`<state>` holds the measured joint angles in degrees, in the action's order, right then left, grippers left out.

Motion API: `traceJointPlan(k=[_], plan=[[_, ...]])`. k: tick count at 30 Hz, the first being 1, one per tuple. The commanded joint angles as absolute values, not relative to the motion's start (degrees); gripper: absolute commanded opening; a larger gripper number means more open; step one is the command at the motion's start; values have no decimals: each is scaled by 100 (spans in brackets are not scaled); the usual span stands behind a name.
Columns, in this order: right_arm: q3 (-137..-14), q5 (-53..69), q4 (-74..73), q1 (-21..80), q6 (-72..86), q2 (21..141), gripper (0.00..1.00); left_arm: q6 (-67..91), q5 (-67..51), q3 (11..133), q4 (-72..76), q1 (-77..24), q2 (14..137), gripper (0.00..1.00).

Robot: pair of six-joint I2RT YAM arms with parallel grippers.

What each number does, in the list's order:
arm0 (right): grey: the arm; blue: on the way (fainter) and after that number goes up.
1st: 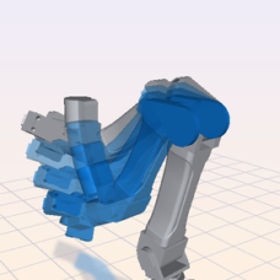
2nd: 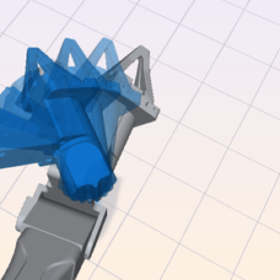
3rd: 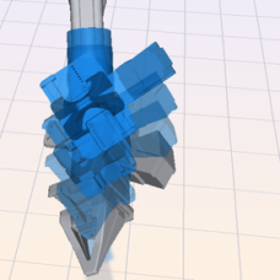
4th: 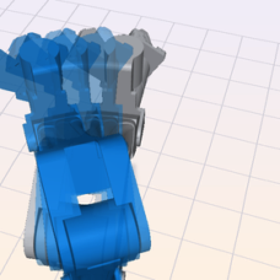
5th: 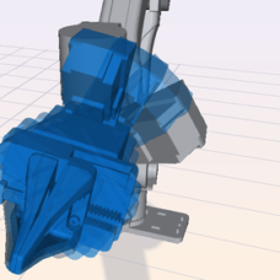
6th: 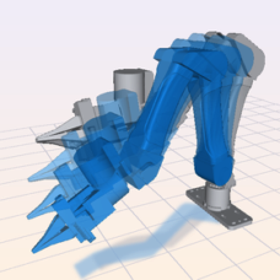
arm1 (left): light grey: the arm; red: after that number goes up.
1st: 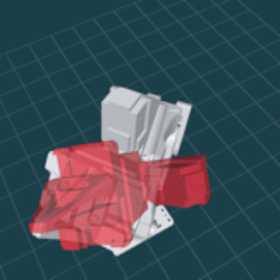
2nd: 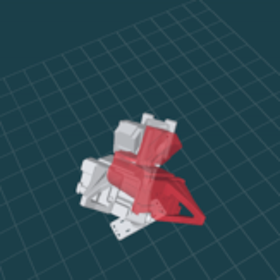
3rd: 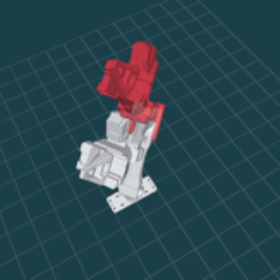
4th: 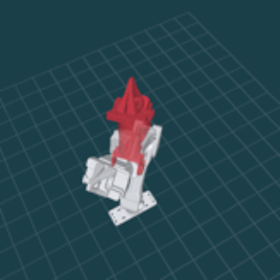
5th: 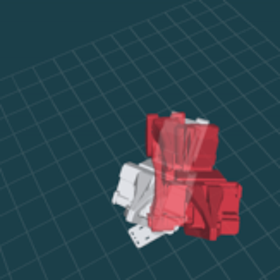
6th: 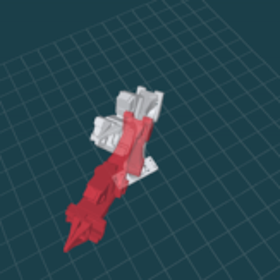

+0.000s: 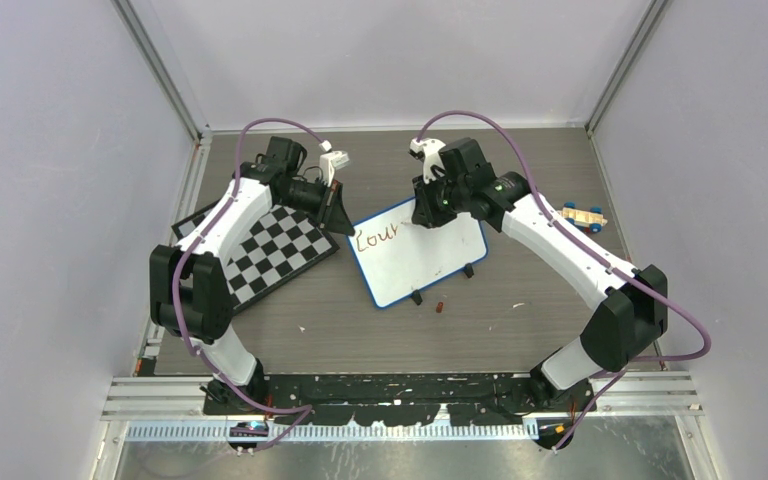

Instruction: Write a sentence on the whiteboard

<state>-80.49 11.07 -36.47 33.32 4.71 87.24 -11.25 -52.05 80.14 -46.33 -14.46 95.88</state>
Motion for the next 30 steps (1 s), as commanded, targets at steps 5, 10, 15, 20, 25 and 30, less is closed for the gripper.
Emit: traceJointPlan(k=[5,10,15,20,25,30], plan=[[-8118,1187,-3327,3423,448,8688,0,-1211,-5188,8091,-4825,-1503,9510,0],[-7972,1226,-3305,3427,428,8632,0,-1204,-5178,8083,-4823,-1503,9523,0],[-7844,1215,-3322,3430,401,8619,0,-1205,-5177,8111,-4841,-1503,9537,0],[-7735,1156,-3343,3428,334,8572,0,-1214,-5168,8095,-4842,-1503,9534,0],[-7793,1014,-3406,3413,236,8515,0,-1206,-5177,8113,-4843,-1503,9548,0],[-8019,917,-3480,3301,155,8538,0,-1209,-5178,8121,-4850,-1508,9532,0]])
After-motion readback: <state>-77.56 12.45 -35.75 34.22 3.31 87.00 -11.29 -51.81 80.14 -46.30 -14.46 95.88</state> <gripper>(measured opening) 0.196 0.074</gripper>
